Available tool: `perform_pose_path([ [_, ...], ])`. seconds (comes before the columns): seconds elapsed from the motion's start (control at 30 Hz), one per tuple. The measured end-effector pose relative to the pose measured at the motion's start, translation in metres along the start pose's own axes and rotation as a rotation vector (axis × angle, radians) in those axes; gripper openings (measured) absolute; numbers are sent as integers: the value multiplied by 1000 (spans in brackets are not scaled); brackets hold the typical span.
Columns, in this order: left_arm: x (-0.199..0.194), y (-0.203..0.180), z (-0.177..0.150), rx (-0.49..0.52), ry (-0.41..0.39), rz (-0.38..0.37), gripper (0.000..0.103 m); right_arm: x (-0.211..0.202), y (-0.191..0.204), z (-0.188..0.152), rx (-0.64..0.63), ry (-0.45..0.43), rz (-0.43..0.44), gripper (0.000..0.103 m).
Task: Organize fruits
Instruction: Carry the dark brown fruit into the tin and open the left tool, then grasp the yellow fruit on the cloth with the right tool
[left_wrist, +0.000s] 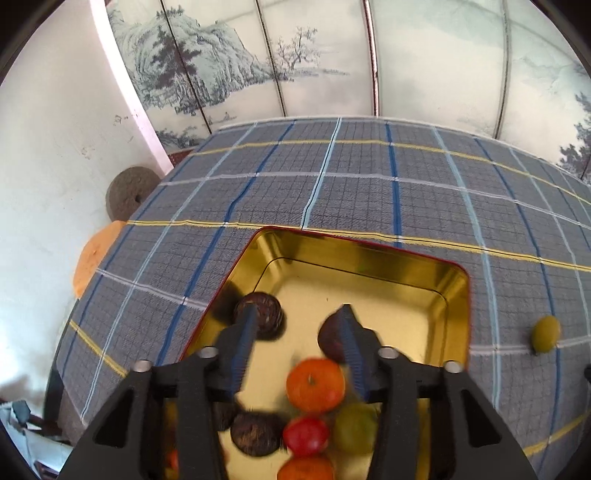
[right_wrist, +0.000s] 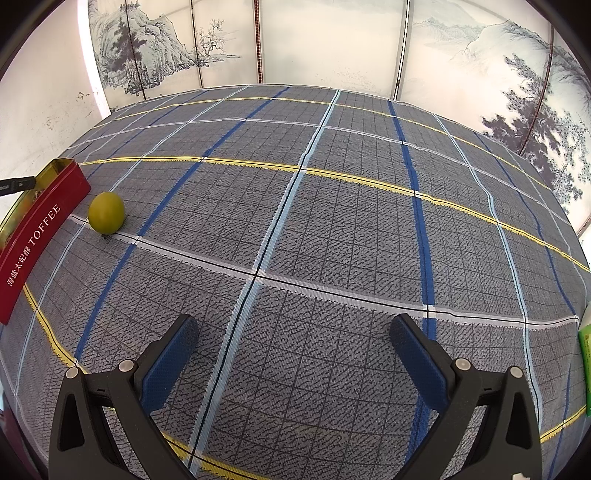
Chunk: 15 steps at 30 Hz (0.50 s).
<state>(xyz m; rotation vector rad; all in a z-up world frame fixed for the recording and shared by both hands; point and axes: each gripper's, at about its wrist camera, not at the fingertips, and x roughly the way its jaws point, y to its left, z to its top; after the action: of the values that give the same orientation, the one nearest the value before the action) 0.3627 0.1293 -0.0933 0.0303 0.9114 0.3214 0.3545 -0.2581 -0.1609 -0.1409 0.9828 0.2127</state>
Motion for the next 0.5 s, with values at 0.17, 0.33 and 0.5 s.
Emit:
perform_pose_path([
  [0.17,-40,-2,-17,13,-71,-6,63,0,0,0,0,0,0,103],
  [0.33,-75,-2,-31,17,-119,-31,69,-3,3,-1,-8,-11,0,103],
  [0.5,-99,-5,-43,29,-159,-28,71,-38,38,6,-61,-168,112,103],
])
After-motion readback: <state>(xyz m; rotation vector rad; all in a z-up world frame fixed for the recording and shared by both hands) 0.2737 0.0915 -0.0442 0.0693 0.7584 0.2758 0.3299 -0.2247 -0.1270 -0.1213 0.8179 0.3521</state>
